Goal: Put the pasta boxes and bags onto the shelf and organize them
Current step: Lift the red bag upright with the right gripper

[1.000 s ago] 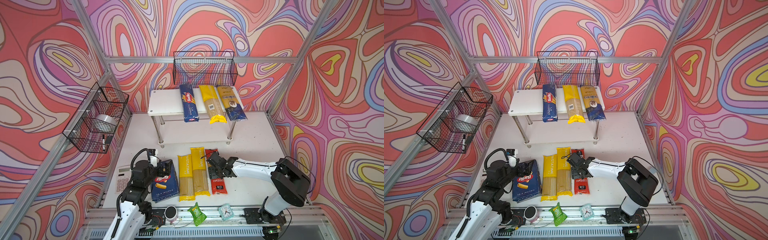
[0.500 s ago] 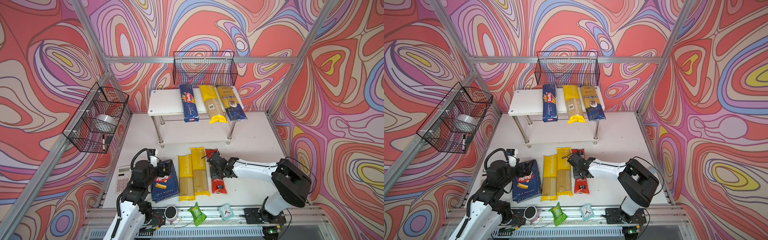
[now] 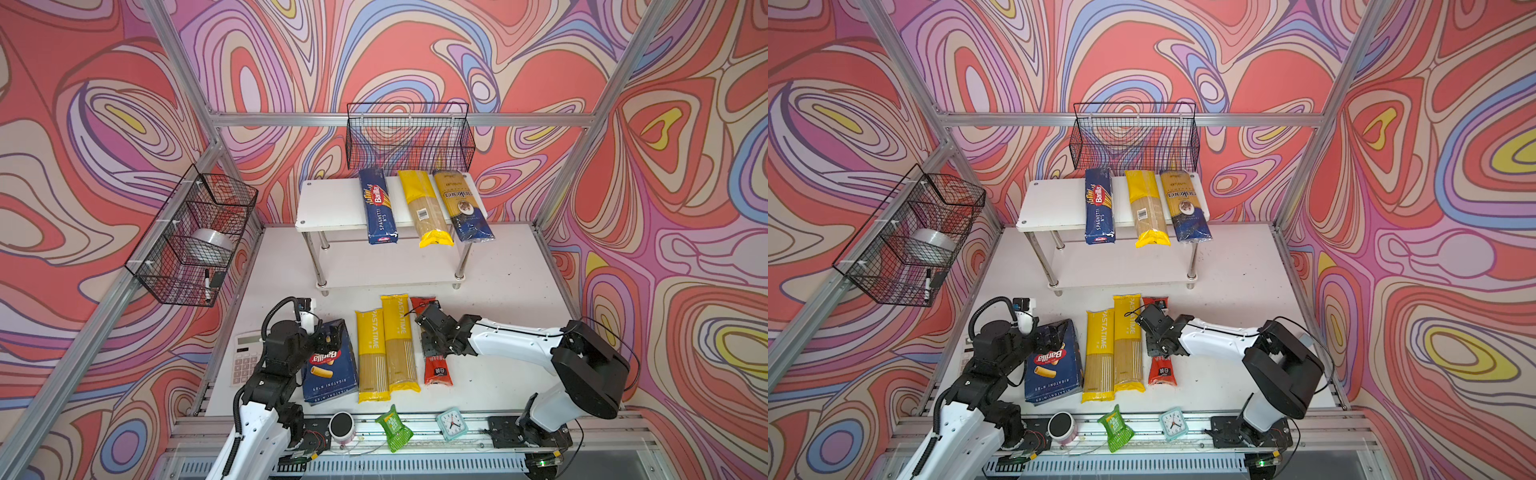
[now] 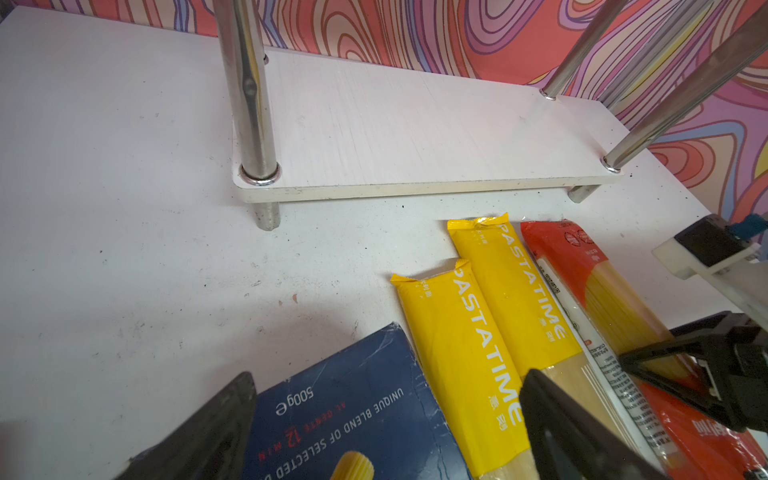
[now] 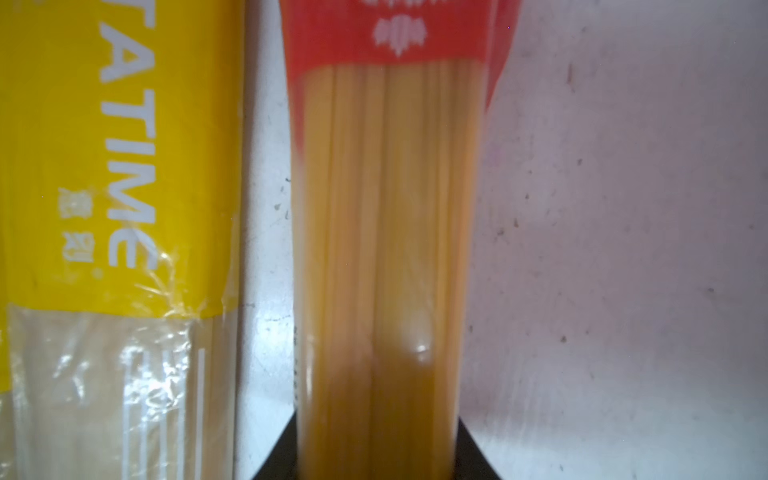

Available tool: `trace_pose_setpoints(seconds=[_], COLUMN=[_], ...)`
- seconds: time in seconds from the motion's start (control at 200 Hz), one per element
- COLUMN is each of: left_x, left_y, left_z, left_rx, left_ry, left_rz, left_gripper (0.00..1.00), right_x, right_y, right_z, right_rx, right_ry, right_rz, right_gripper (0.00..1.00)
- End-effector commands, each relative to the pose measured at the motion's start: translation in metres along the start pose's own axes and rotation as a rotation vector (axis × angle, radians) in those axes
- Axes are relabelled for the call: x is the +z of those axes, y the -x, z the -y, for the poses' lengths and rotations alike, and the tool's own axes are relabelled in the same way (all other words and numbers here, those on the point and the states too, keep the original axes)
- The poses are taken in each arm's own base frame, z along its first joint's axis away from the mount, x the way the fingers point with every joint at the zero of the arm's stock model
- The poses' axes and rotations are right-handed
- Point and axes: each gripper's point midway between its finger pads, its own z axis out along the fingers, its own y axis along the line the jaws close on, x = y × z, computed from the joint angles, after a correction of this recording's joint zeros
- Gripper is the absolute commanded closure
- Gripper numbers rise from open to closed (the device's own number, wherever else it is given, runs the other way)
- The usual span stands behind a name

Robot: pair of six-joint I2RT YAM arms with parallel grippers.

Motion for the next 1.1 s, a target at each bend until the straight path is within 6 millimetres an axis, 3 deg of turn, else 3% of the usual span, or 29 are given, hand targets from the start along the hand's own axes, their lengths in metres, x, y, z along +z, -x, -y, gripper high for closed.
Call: trace_pose_setpoints(seconds=[0.0,0.165,0.366,0.531,0.731,0.851,1.097], left_x=[0.000,0.000,0.000,0.000,0.000,0.000,-0.001], left_y=[-0.001,0.000,0.000,-0.001,0.000,0.000,0.000], left_z=[0.001,0.000,-0.001,-0.002,-0.002,-0.003,-0.004], left_rx=[0.008,0.007,0.005,0.003,0.002,0.001,-0.001], left_ry=[-0.001,0.001,0.006,0.013,0.014,0.023,0.026], left_rz=[-0.001,0.001,0.000,-0.001,0.002,0.003,0.005], left_gripper=[0.00,0.00,0.00,0.00,0.00,0.00,0.00], right_x=[-0.014,-0.038,-0.080,-0.100,-0.122,-0.149,-0.182], right_y=[0.013,0.029,0.055,0.065,0.073,0.082,0.093], right_z=[-0.011,-0.018,-0.035,-0.045,-0.071,-0.095,-0.122], right_rx=[0.006,-0.003,-0.028,-0.062,-0.130,-0.164,-0.240], right_ry=[0.050,0.075,0.159,0.194,0.278,0.371,0.439], right_rz=[0.052,0.091,0.173,0.207,0.241,0.309,0.372], right_gripper=[0.69,0.78,0.80,0.82,0.82,0.82,0.82])
